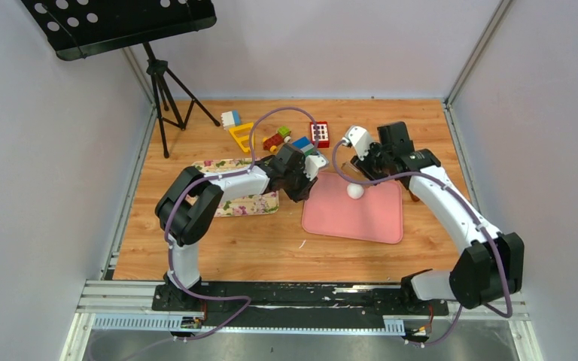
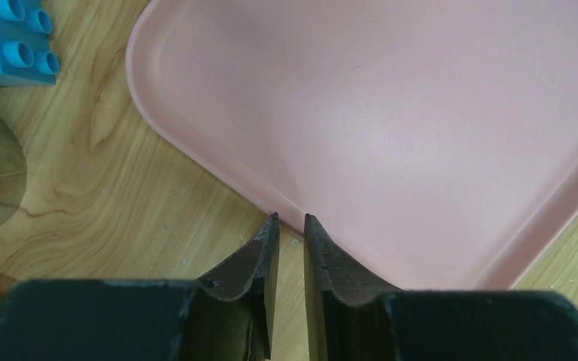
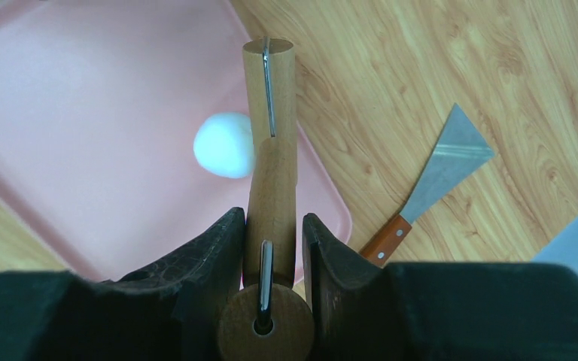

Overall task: Roll out the dumpling wrappers from the dough
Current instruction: Flatten out the dough on the work surface.

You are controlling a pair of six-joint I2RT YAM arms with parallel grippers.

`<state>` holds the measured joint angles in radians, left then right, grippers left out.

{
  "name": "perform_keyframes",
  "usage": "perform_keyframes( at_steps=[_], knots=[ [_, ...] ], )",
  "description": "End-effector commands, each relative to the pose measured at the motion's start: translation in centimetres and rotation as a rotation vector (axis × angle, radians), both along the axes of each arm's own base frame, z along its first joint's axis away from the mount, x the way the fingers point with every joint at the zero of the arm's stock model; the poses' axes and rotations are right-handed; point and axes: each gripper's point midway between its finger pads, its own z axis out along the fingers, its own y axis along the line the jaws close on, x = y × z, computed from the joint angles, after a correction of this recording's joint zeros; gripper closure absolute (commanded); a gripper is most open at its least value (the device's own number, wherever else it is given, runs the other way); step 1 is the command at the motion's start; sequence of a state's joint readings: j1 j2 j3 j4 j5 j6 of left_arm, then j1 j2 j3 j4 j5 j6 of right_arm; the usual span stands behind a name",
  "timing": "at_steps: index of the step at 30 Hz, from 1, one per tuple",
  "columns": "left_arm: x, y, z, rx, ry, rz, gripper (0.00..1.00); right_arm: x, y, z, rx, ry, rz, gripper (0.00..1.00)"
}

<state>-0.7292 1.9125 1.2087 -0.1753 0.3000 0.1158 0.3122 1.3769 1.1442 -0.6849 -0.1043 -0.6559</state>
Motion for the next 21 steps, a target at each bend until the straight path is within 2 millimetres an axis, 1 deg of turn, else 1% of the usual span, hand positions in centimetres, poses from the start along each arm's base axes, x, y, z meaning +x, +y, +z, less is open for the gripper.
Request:
perform_keyframes(
  at_steps=[1,5,9,12,13,15,19,21],
  knots=[
    [-1.2,-0.6,-0.7,-0.028,0.058,-0.015,0.75,-2.9,2.0,3.2,0.123,-0.026,0.096,1.00],
    [-1.2,-0.5,-0.8,-0.023,0.061,-0.013,0.75,-4.4,2.3,2.5,0.115,0.018,0.119,1.00],
    [-1.1,-0.5,-0.4,-0.026,0.050,-0.013,0.75,-5.9,2.7,1.9,0.131,0.058,0.143,1.00],
    [-1.2,-0.5,-0.4,-0.028,0.053,-0.014,0.75,-6.4,3.1,1.3,0.128,0.072,0.155,1.00],
    [-1.2,-0.5,-0.4,-0.029,0.054,-0.015,0.75,-6.4,3.1,1.6,0.129,0.066,0.150,1.00],
    [-1.2,-0.5,-0.4,-0.030,0.053,-0.015,0.75,-5.9,3.0,3.1,0.136,0.020,0.132,1.00],
    [-1.2,-0.5,-0.2,-0.031,0.049,-0.019,0.75,-5.4,2.6,7.9,0.157,-0.124,0.121,1.00],
    [-1.1,-0.6,-0.1,-0.034,0.049,-0.019,0.75,-4.8,1.9,9.8,0.145,-0.194,0.087,1.00]
  ],
)
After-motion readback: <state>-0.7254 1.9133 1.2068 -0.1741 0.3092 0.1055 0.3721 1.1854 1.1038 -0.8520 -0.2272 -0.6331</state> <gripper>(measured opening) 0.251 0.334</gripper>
